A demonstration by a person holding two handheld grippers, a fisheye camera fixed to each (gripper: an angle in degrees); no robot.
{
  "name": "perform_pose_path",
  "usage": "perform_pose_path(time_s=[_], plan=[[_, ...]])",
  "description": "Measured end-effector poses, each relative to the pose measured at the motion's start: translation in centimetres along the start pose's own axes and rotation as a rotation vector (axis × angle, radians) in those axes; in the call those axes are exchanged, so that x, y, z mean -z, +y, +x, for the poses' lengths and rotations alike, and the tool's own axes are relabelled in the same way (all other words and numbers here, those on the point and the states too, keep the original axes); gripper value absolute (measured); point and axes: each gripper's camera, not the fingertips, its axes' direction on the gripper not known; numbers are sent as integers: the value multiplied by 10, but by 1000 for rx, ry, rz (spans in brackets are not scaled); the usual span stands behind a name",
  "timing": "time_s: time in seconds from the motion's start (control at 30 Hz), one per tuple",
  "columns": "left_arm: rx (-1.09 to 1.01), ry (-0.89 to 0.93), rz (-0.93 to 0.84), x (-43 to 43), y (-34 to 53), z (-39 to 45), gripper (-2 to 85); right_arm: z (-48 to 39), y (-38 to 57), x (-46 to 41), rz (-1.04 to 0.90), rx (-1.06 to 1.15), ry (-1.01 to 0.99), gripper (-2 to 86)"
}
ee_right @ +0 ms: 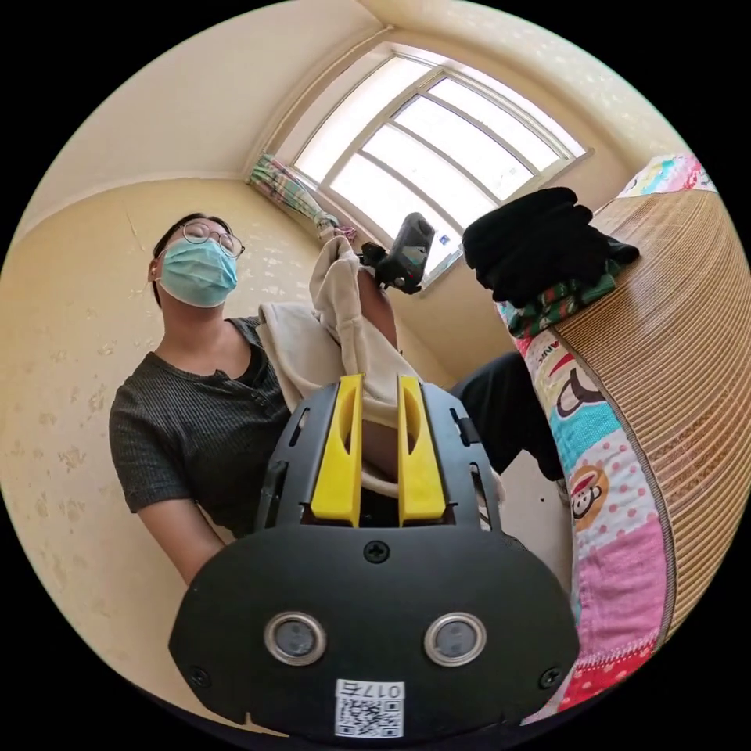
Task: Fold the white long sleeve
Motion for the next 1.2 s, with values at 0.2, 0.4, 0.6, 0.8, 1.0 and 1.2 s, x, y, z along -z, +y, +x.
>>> perform_pose_path(time_s=[0.2, 0.4, 0.6, 0.8, 1.0, 1.2], plan=[[31, 2, 24, 11, 42, -15, 45, 23, 21, -38, 152, -76, -76, 123], [54, 16, 87, 32, 94, -37, 45, 33, -7, -99, 131, -125, 71, 107], [74, 14, 89, 47, 134, -57, 44, 22, -55, -185, -124, -111, 279, 52], [95, -131, 24, 79, 158, -64, 45, -42, -91, -228, 28, -115, 874, 35], [436, -736, -127, 125, 165, -85, 43, -157, -132, -282, 239, -153, 1785, 31], [576, -1312, -274, 159, 182, -91, 41, -288, -137, -321, 869, 82, 2104, 31]])
